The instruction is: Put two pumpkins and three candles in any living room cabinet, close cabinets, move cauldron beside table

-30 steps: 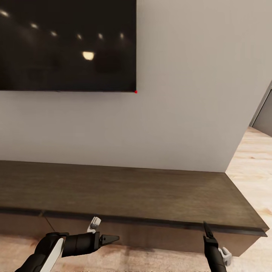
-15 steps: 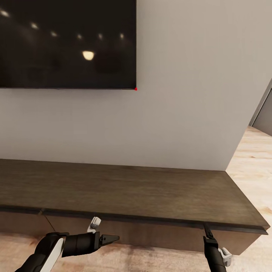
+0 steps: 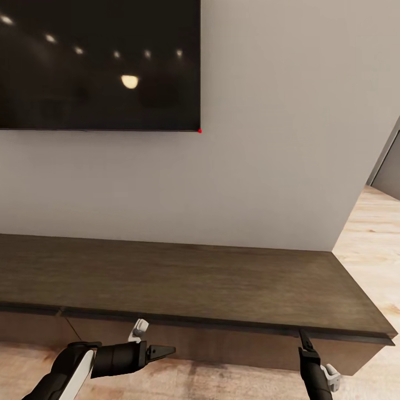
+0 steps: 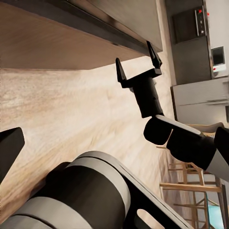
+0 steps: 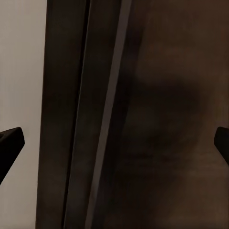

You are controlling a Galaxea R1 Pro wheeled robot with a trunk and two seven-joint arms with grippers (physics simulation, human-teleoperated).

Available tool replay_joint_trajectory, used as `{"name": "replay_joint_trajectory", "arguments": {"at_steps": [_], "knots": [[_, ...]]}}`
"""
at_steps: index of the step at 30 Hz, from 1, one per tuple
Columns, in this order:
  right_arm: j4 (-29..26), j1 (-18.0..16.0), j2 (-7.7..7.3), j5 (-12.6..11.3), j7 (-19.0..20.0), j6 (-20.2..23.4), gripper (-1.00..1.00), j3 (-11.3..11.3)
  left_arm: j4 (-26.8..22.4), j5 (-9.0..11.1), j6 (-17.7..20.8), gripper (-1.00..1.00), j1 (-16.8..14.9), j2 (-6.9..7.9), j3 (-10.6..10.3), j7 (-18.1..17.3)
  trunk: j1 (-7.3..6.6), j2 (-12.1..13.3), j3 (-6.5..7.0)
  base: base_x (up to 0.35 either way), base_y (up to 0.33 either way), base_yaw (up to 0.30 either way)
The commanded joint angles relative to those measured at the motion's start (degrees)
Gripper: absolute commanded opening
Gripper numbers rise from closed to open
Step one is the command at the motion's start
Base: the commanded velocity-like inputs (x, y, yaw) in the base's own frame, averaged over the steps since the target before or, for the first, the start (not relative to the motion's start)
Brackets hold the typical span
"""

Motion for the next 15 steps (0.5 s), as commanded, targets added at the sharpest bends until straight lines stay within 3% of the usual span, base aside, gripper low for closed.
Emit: {"name": "replay_joint_trajectory", "arguments": {"at_steps": [1,15], "knots": [[0.07,-0.03,-0.03,-0.44,0.19,-0.23,1.0,0.29,0.0,0.1,0.23,1.0,-0.03,0.04,-0.07,-0.07,-0.01,-0.02,-0.05,0.0,0.0,0.0],[0.07,-0.03,0.01,-0.46,0.19,-0.31,1.0,0.26,0.0,0.06,0.23,1.0,-0.03,0.01,-0.07,-0.07,-0.01,-0.02,-0.05,0.012,0.0,0.0]]}}
